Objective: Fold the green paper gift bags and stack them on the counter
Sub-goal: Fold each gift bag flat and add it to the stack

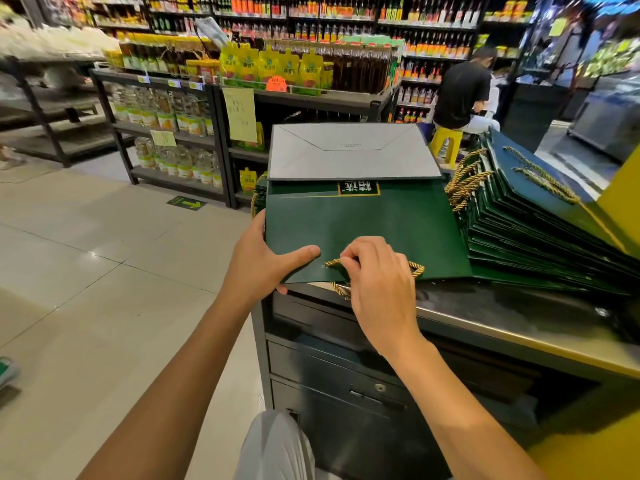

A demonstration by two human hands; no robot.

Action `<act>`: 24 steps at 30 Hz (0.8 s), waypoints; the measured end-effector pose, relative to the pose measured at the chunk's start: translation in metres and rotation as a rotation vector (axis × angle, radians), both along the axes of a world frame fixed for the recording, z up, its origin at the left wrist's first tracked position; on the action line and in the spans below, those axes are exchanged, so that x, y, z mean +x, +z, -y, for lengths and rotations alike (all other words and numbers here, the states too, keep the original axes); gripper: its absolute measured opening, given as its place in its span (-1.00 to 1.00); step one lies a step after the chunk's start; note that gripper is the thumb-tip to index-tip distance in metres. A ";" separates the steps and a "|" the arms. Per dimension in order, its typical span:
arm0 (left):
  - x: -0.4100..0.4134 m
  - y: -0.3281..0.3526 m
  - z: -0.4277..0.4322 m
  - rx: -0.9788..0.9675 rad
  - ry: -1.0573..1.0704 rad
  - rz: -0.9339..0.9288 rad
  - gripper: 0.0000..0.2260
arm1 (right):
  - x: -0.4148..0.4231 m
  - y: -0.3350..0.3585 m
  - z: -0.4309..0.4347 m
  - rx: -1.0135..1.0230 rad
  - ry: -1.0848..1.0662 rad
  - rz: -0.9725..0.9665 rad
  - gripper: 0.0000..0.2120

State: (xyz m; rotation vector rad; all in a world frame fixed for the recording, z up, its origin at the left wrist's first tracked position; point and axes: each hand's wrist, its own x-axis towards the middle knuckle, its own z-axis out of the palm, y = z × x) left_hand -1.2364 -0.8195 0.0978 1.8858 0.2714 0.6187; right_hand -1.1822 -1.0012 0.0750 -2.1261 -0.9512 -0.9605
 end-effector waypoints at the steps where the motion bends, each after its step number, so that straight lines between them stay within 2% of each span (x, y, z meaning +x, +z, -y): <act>1: 0.000 0.000 0.000 -0.003 -0.005 0.000 -0.38 | -0.001 0.001 0.001 0.048 0.011 -0.035 -0.79; 6: 0.000 -0.001 -0.002 -0.021 -0.019 -0.004 -0.37 | -0.008 0.025 0.013 0.349 0.151 -0.410 -0.90; 7: 0.000 -0.001 -0.003 -0.022 -0.019 -0.006 -0.36 | -0.005 0.030 0.016 0.380 0.147 -0.439 -0.90; 11: 0.001 0.000 -0.002 -0.022 -0.015 -0.010 -0.36 | 0.010 0.041 0.032 0.334 0.100 -0.368 -0.93; 14: 0.001 0.000 -0.002 -0.017 -0.008 -0.018 -0.36 | 0.018 0.044 0.043 0.276 0.156 -0.367 -0.94; 19: 0.000 0.000 -0.001 -0.032 0.003 -0.031 -0.41 | 0.034 0.048 0.080 0.242 0.191 -0.476 -0.76; 24: 0.001 0.001 0.001 -0.027 0.012 -0.030 -0.43 | 0.036 0.031 0.093 0.162 0.128 -0.421 -0.87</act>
